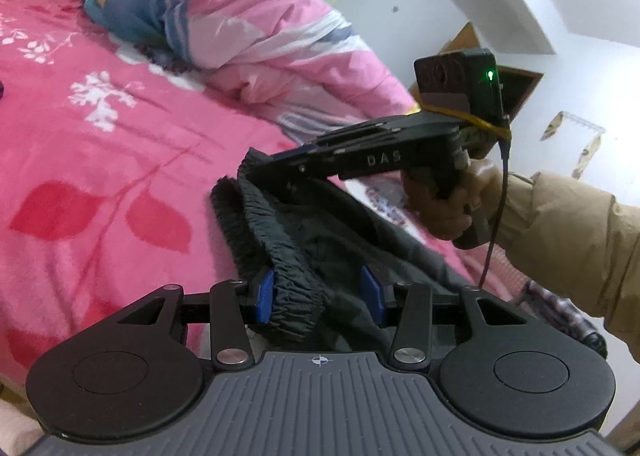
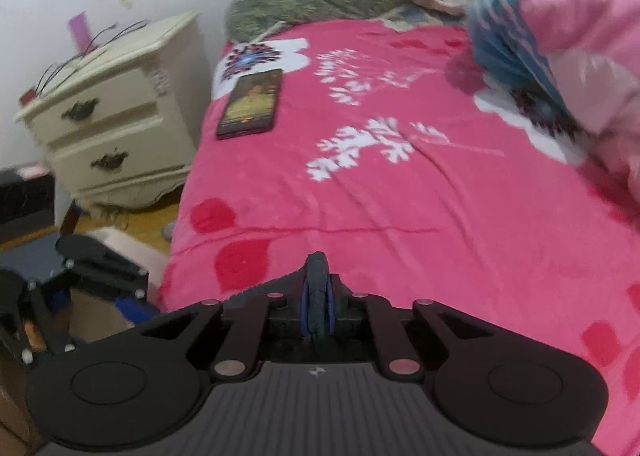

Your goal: Fold clothes

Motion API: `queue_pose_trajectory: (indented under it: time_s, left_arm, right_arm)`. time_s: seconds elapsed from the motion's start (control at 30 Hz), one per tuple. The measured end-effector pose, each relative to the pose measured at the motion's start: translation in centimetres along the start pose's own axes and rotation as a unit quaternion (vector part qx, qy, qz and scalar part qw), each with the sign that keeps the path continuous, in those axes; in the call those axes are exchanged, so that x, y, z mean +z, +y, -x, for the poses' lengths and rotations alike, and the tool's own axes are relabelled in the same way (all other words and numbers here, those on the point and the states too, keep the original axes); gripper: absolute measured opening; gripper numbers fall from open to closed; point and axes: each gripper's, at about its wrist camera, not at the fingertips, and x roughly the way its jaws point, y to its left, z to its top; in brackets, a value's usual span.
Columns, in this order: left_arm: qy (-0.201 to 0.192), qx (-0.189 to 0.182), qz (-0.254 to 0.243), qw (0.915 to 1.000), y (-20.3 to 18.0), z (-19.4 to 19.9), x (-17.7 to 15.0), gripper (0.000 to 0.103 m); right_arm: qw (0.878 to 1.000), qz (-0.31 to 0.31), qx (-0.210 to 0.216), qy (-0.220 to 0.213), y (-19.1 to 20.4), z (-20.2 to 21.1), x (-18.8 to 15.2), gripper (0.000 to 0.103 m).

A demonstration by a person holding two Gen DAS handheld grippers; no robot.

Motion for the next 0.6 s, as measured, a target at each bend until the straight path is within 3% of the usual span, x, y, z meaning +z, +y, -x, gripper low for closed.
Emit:
queue_pose_trajectory:
  time_s: [0.03, 0.07, 0.17, 0.23, 0.3, 0.4, 0.53, 0.6]
  left_arm:
    - [0.003, 0.004, 0.000, 1.0000, 0.0, 0.0, 0.0, 0.044]
    - [0.005, 0.007, 0.001, 1.0000, 0.0, 0.1, 0.0, 0.044]
    - [0.005, 0.011, 0.004, 0.9999, 0.0, 0.7, 0.1, 0.047]
    - [-0.005, 0.015, -0.005, 0.9999, -0.3, 1.5, 0.3, 0.048]
    - [-0.020, 0.020, -0.020, 0.9994, -0.9, 2.2, 0.7, 0.048]
    - [-0.041, 0.025, -0.041, 0.9980, -2.0, 2.8, 1.7, 0.048]
    - [-0.047, 0.013, -0.069, 0.9964, -3.8, 0.9, 3.5, 0.049]
    - [-0.031, 0.024, -0.086, 0.9955, -4.6, -1.3, 4.2, 0.049]
  right_arm:
    - [1.000, -0.013, -0.008, -0.009, -0.2, 0.4, 0.0, 0.034]
    - [0.999, -0.025, -0.017, -0.018, -0.4, 0.8, -0.1, 0.040]
    - [0.993, -0.078, -0.041, -0.082, -1.1, 4.4, -0.8, 0.048]
    - [0.981, -0.122, -0.064, -0.133, -1.6, 7.7, -1.9, 0.057]
    - [0.963, -0.167, -0.094, -0.188, -2.2, 11.3, -4.0, 0.057]
    - [0.942, -0.204, -0.135, -0.232, -2.3, 15.6, -7.7, 0.057]
    - [0.932, -0.219, -0.178, -0.228, -1.8, 18.0, -12.3, 0.056]
    - [0.932, -0.214, -0.201, -0.212, -1.2, 18.1, -14.1, 0.056]
